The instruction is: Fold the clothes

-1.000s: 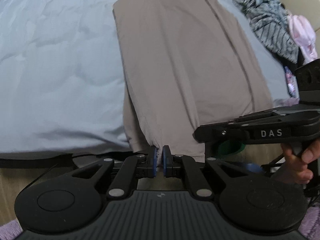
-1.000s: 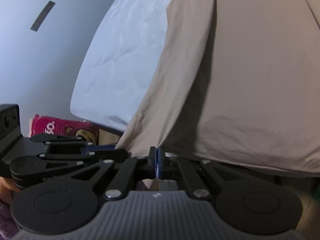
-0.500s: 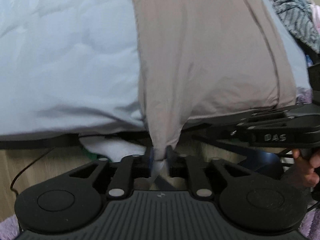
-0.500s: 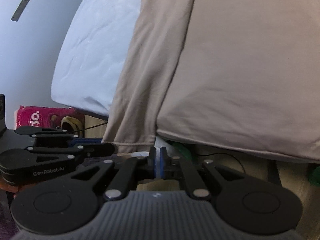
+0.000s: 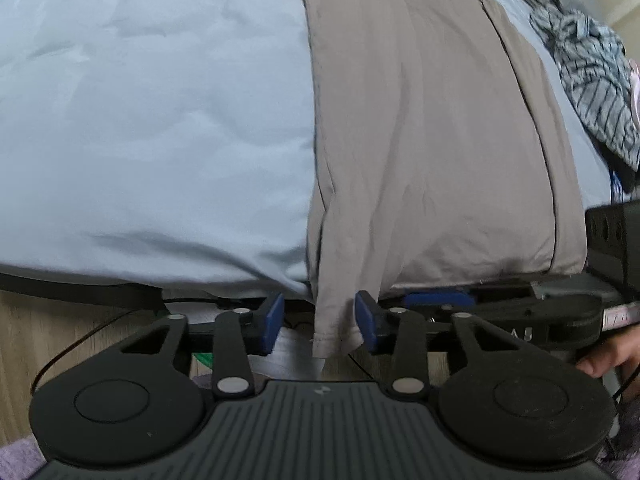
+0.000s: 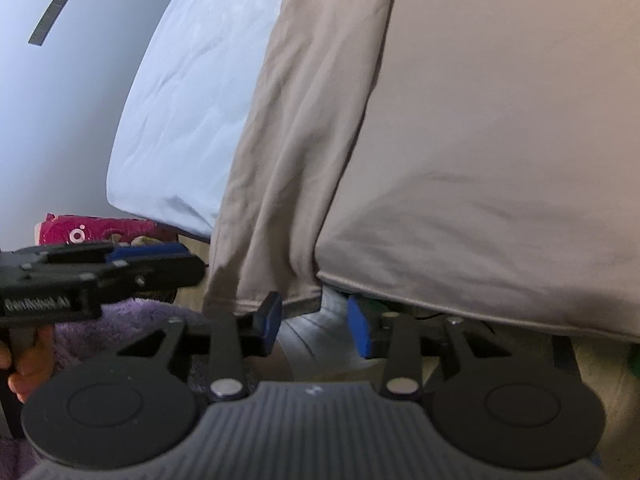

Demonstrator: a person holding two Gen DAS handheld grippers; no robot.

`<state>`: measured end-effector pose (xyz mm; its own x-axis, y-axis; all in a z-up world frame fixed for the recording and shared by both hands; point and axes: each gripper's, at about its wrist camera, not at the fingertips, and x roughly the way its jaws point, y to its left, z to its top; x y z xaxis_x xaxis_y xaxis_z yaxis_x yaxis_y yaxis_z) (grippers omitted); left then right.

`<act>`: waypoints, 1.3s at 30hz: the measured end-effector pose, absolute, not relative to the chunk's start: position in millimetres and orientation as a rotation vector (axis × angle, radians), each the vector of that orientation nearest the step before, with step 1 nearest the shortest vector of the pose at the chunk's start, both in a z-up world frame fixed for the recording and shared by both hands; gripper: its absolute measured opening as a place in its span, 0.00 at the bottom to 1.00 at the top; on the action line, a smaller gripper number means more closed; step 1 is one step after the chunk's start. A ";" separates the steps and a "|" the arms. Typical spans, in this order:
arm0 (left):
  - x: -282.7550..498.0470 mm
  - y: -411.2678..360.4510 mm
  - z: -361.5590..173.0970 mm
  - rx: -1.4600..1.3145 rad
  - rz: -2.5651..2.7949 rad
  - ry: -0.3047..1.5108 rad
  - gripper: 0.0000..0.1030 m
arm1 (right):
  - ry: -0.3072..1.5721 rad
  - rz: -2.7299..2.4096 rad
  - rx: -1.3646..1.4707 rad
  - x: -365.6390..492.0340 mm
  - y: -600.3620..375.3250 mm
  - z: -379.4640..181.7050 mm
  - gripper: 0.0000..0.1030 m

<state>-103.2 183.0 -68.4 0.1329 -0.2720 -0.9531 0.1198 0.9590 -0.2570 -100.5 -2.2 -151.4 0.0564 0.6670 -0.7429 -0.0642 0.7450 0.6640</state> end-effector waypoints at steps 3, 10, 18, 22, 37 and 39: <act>-104.1 178.7 -77.9 -0.112 -0.313 1.430 0.32 | 1.405 0.599 0.550 -97.9 -0.2 -158.0 0.38; -104.7 182.8 -89.3 -0.122 -0.336 1.448 0.09 | 1.391 0.635 0.599 -96.8 8.9 -178.1 0.34; -107.6 204.3 -91.1 -0.314 -0.366 1.454 0.04 | 1.385 0.682 0.688 -100.1 3.1 -184.3 0.06; -109.0 201.6 -94.3 -0.263 -0.333 1.466 0.04 | 1.375 0.680 0.658 -108.7 -1.6 -163.3 0.02; -105.1 191.7 -108.2 -0.117 -0.208 1.505 0.34 | 1.442 0.604 0.381 -125.5 27.5 -155.6 0.07; -107.0 195.3 -102.1 -0.134 -0.190 1.470 0.42 | 1.467 0.581 0.372 -127.1 26.7 -160.0 0.08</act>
